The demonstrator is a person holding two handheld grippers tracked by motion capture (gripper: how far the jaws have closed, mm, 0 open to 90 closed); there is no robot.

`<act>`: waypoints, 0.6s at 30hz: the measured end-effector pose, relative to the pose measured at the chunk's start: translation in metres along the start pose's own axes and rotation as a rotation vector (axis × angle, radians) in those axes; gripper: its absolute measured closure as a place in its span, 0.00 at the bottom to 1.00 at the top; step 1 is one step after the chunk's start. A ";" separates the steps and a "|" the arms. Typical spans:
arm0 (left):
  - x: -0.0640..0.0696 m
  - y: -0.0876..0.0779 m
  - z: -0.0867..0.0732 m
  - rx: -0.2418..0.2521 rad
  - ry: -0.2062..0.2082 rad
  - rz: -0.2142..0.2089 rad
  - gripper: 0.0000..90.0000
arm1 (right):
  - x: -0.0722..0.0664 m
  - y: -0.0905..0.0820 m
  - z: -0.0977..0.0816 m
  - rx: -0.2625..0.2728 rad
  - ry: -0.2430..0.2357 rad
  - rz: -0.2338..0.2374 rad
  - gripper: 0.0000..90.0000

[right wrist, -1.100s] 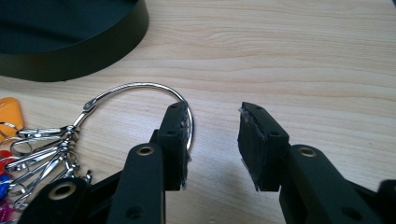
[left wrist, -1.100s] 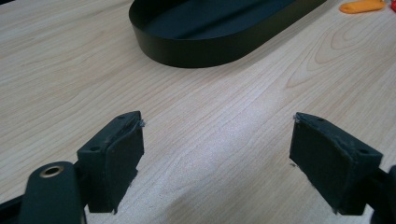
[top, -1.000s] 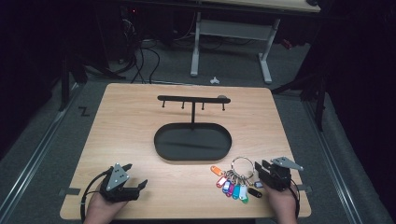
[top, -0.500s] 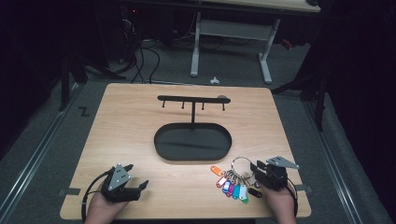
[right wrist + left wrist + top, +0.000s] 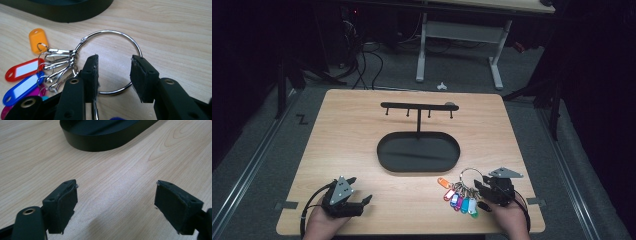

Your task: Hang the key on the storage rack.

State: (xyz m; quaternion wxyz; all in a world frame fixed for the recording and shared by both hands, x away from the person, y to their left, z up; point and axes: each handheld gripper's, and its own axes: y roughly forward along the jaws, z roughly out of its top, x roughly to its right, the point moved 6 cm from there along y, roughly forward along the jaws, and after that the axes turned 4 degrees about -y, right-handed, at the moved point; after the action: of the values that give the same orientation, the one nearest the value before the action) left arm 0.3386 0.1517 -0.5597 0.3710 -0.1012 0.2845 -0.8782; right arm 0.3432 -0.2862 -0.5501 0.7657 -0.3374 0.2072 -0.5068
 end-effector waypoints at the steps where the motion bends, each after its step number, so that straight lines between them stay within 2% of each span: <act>1: 0.000 0.000 0.000 0.000 0.000 0.000 0.21 | 0.000 0.000 0.000 0.000 0.000 0.000 0.65; 4: -0.001 0.000 0.000 -0.001 0.001 -0.001 0.21 | -0.004 -0.004 0.000 -0.016 -0.033 0.017 0.58; 6: -0.001 -0.001 0.000 0.001 -0.002 -0.005 0.21 | -0.006 -0.005 -0.001 -0.026 -0.048 0.025 0.58; 9: 0.000 -0.001 -0.001 -0.001 -0.001 -0.006 0.21 | -0.006 -0.005 -0.002 -0.036 -0.053 0.026 0.58; 13: 0.000 0.000 -0.001 -0.006 0.007 -0.007 0.21 | -0.008 -0.006 0.000 -0.054 -0.064 0.055 0.54; 14: 0.000 0.000 -0.001 -0.009 0.010 -0.013 0.21 | -0.009 -0.008 0.001 -0.075 -0.079 0.075 0.53; 16: 0.001 0.000 -0.002 -0.011 0.013 -0.023 0.22 | -0.009 -0.008 0.002 -0.086 -0.084 0.079 0.52; 18: 0.002 0.001 -0.002 -0.016 0.025 -0.029 0.22 | -0.006 -0.011 0.004 -0.153 -0.125 0.057 0.51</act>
State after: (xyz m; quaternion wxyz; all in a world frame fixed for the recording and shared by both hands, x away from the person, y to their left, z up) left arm 0.3368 0.1503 -0.5619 0.3540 -0.0974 0.2947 -0.8823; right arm 0.3358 -0.2822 -0.5396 0.7630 -0.4200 0.2068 -0.4457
